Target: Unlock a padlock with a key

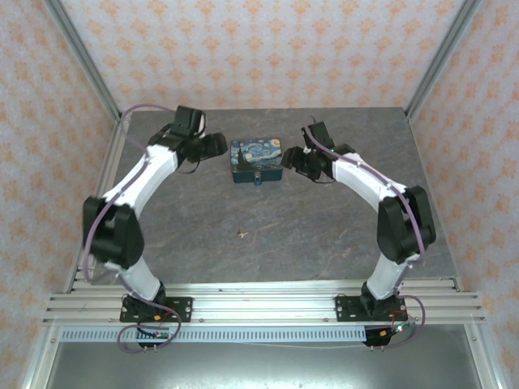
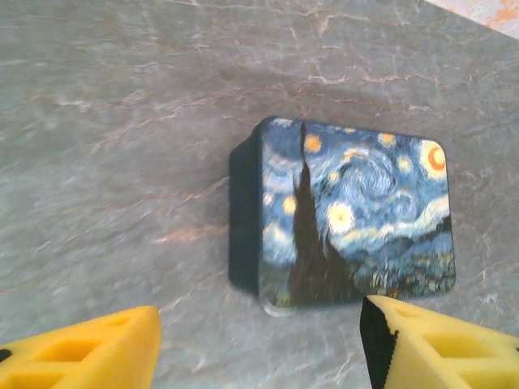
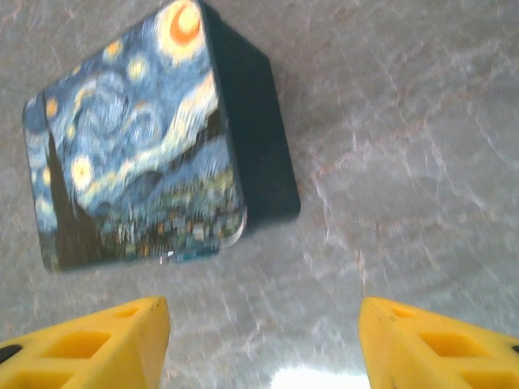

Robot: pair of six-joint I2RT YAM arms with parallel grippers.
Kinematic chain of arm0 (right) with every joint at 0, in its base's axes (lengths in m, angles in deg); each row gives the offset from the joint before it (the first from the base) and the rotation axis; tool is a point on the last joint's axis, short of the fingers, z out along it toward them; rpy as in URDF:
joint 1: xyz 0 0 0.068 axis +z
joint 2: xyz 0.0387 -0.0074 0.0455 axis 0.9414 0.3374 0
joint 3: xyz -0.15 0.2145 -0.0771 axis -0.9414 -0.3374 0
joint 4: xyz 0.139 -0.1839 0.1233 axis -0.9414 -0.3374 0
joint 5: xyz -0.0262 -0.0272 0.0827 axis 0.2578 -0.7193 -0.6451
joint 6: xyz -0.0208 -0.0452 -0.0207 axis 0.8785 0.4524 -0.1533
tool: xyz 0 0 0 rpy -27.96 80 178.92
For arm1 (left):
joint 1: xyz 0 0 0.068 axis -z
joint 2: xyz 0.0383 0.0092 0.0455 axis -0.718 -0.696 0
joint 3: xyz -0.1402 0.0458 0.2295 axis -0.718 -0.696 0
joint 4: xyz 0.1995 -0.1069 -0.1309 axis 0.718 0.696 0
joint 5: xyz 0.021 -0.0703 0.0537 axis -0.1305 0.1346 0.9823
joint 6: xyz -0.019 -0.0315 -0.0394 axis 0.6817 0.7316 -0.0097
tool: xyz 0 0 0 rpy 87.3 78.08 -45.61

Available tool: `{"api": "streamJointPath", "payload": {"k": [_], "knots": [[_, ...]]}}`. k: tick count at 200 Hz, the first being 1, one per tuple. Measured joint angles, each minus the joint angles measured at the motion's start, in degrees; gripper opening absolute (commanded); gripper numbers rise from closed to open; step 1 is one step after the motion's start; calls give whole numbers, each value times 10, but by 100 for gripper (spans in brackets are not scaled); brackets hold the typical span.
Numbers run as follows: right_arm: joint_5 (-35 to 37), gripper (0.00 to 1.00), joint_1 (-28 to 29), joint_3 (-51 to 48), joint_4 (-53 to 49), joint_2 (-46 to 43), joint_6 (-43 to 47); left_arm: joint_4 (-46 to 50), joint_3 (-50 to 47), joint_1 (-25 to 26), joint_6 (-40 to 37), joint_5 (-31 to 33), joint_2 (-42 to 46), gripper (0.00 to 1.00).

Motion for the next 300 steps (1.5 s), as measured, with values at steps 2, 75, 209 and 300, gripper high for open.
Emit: {"api": "streamJointPath", "payload": {"k": [2, 75, 209, 300], "knots": [[3, 63, 3, -5, 0, -5, 0, 0, -9, 0, 0, 1, 7, 63], [40, 59, 149, -176, 18, -53, -26, 20, -275, 186, 41, 70, 118, 44], [109, 58, 144, -266, 19, -170, -38, 28, -204, 319, 243, 182, -32, 37], [116, 58, 144, -268, 17, -171, -24, 38, -205, 334, 293, 193, -36, 38]]}}
